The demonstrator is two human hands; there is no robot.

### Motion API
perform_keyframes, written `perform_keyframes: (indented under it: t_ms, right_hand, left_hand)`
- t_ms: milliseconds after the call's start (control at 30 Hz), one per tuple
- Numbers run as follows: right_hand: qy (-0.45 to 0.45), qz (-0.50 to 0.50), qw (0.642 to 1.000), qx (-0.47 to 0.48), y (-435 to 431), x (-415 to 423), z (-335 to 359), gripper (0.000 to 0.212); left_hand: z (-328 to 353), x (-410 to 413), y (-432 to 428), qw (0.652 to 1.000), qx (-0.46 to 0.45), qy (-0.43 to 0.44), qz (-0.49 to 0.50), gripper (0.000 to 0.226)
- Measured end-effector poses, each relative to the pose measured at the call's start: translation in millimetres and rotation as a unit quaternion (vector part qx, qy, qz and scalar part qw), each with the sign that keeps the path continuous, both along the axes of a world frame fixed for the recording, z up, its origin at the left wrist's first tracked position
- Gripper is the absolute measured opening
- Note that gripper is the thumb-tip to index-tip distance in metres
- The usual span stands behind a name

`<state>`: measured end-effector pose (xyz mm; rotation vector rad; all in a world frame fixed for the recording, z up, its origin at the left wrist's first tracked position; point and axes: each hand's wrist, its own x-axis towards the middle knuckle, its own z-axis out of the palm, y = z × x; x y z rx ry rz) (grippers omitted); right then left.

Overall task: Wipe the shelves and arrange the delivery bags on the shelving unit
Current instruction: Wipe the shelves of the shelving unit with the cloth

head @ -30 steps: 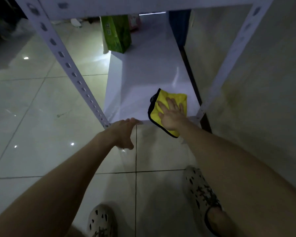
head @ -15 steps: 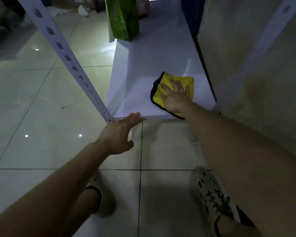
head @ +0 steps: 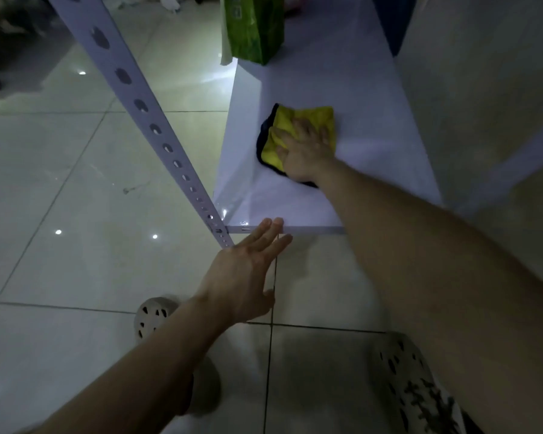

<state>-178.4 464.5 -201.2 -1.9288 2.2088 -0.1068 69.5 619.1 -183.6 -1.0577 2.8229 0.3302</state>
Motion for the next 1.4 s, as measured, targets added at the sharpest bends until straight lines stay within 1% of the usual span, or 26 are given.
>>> perform_keyframes:
  t_ms: [67,133,267,367,433,500,533,600,633,667,767,867,967,1033,1133,1200,1300,1400]
  right_hand:
    - [-0.022,0.032,0.999,0.01,37,18,1,0.055]
    - [-0.046,0.045,0.998,0.023,77,29,4,0.055]
    - [-0.06,0.039,0.997,0.041,131,31,4,0.054]
    - [-0.057,0.043,0.997,0.041,155,36,1,0.054]
    - [-0.056,0.034,0.997,0.042,156,39,2,0.054]
    - [-0.043,0.023,0.998,0.048,153,44,2,0.054]
    - [-0.036,0.019,0.998,0.052,151,46,1,0.054]
    - [-0.028,0.018,0.998,0.057,140,50,-2,0.055]
    - [-0.026,0.021,0.998,0.057,132,52,-2,0.055]
    - [-0.024,0.024,0.998,0.055,122,53,-2,0.055]
    - [-0.019,0.02,0.998,0.05,82,59,-6,0.055]
    - [-0.009,0.012,0.999,0.047,26,68,-6,0.056]
    - [-0.009,0.013,1.0,0.023,-23,83,-7,0.057]
    - [-0.021,0.021,1.0,0.0,-40,93,-7,0.056]
    - [-0.021,0.03,0.999,-0.014,-37,93,-10,0.055]
    - [-0.021,0.049,0.999,-0.012,-19,92,-13,0.055]
    - [-0.034,0.087,0.995,-0.018,27,95,-13,0.058]
    - [-0.028,0.1,0.994,-0.018,78,94,-10,0.063]
  left_hand:
    - [7,0,-4,1.0,0.005,-0.004,0.003,0.109]
    - [21,-3,-7,0.999,0.031,-0.017,-0.002,0.107]
    - [56,4,-6,0.998,0.059,-0.038,0.003,0.088]
    - [81,37,9,0.996,0.041,-0.08,0.028,0.076]
    - [91,62,13,0.993,0.025,-0.098,0.066,0.078]
    - [100,79,9,0.987,0.035,-0.063,0.141,0.087]
    - [103,84,4,0.98,0.057,-0.02,0.19,0.095]
    - [113,90,-8,0.948,0.109,0.085,0.286,0.112]
    - [118,90,-14,0.935,0.126,0.12,0.31,0.118]
    - [121,89,-19,0.932,0.126,0.141,0.31,0.122]
    - [129,74,-25,0.951,0.091,0.159,0.249,0.122]
    - [131,62,-25,0.954,0.083,0.172,0.229,0.109]
    - [130,60,-23,0.961,0.062,0.166,0.21,0.094]
    - [134,61,-25,0.968,0.048,0.149,0.198,0.086]
    - [133,62,-33,0.978,0.035,0.109,0.175,0.084]
    - [135,65,-38,0.983,0.038,0.076,0.162,0.086]
    - [144,67,-45,0.986,0.059,0.045,0.148,0.084]
    - [158,62,-48,0.986,0.073,0.019,0.148,0.079]
